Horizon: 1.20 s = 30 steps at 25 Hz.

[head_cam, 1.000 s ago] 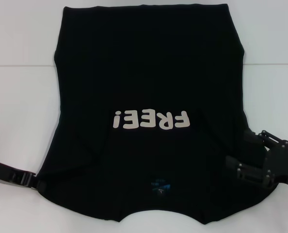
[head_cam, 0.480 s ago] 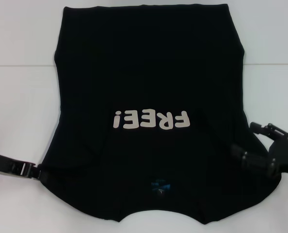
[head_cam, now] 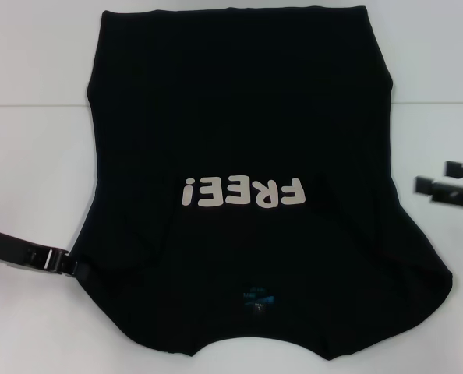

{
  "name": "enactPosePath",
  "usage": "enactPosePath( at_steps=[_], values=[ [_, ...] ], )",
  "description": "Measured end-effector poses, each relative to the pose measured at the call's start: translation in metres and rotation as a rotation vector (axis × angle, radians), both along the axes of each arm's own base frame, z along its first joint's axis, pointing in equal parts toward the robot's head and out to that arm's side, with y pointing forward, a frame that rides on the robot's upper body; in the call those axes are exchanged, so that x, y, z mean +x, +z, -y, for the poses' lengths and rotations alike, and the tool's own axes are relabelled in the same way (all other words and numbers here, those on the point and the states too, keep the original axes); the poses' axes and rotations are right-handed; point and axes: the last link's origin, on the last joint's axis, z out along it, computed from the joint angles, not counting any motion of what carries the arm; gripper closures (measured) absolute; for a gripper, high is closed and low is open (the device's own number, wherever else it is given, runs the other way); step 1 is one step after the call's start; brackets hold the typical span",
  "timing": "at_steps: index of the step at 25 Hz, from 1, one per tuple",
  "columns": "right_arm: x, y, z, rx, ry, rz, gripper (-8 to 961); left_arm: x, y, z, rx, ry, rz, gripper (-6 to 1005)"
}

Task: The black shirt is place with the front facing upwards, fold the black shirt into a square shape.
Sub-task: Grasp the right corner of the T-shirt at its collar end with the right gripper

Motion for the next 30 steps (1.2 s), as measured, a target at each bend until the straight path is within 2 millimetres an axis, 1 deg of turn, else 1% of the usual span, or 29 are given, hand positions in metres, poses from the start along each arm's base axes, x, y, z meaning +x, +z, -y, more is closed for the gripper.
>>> enactPosePath(
  at_steps=[4,5,8,12,17,23,27,30],
  values=[
    [-0.011,0.031,-0.019,-0.073,-0.175,0.04,38,-0.001,0.003,-0.002,0.018,0.009,0.004,975],
    [-0.014,0.036,-0.023,-0.102,-0.211,0.06,38,-0.001,0.004,-0.002,0.022,0.011,0.008,975],
    [-0.022,0.049,-0.031,-0.174,-0.315,0.12,38,-0.001,0.005,-0.002,0.025,0.016,0.015,975],
    [-0.03,0.059,-0.034,-0.218,-0.432,0.186,38,-0.001,0.006,-0.002,0.03,0.019,0.022,975],
    [-0.039,0.06,-0.031,-0.29,-0.507,0.244,38,0.002,0.004,-0.004,0.025,0.015,0.027,976],
    [-0.034,0.057,-0.026,-0.35,-0.562,0.353,38,0.01,0.003,-0.009,0.011,0.004,0.035,976],
    [-0.03,0.049,-0.022,-0.392,-0.562,0.349,38,0.01,0.003,-0.009,0.013,0.008,0.035,976],
    [-0.028,0.038,-0.019,-0.433,-0.558,0.319,39,0.009,0.003,-0.008,0.017,0.012,0.034,976]
  ],
)
